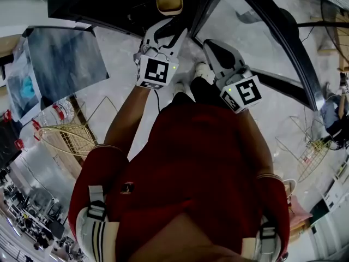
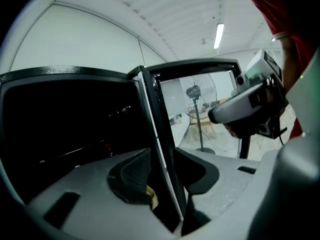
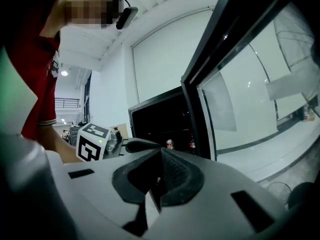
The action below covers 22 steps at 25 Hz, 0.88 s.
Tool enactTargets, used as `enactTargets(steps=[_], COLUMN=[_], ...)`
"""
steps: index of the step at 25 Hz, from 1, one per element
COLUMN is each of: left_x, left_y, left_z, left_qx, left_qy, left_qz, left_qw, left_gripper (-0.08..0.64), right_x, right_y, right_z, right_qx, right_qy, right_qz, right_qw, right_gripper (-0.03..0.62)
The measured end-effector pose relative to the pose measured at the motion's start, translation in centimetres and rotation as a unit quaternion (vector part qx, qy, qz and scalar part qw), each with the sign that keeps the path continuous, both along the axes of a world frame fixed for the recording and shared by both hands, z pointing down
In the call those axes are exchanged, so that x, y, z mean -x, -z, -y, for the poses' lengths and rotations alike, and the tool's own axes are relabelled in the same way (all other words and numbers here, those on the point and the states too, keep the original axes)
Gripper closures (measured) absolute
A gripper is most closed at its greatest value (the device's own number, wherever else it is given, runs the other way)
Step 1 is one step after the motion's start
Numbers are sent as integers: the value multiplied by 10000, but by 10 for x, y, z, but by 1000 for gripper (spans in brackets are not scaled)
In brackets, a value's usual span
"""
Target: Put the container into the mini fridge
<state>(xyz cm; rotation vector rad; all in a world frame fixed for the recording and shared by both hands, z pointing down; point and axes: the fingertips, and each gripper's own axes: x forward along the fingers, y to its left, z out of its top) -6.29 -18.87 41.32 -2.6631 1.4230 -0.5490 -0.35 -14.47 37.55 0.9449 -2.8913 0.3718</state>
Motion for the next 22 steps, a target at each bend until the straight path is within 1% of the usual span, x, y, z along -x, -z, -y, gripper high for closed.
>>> enactTargets(steps=[4,6,8,11,12,14,17,19,22], left_x=[-2,-4,-4,-1,0,0,1,1,3], left_y=[42,57,67,76,79,89,102,107,110], left_z=[-22,-33,-43,-57,-62,-71,-80,-86,-92], left_qx=[-230,-281,-264,-141,-146,-279,-440,-457,-444], left_qy=[-65,-106,-80,65,79,76,98,119,134], left_qz=[-468,-706,-988,-1390,-1465,-1614,-1803,-1850,-1811], left_qw=[9986,9971,9947,9902,9891,9865,9826,9816,9824], left_gripper=[466,489,502,531,540,551,552,552,552], right_x=[1,1,1,1,1,0,-1,-1,2], right_y=[20,30,38,51,55,61,67,71,75], right_z=[-7,-12,-17,-26,-28,-34,-41,-45,-52], right_qx=[-136,-200,-276,-389,-418,-462,-546,-601,-655], right_qy=[-4,20,48,61,56,47,30,27,69], right_qz=[194,260,308,367,391,440,515,532,539], right_qw=[9997,9995,9991,9985,9983,9980,9972,9968,9964], right_gripper=[594,594,594,594,594,594,594,594,594])
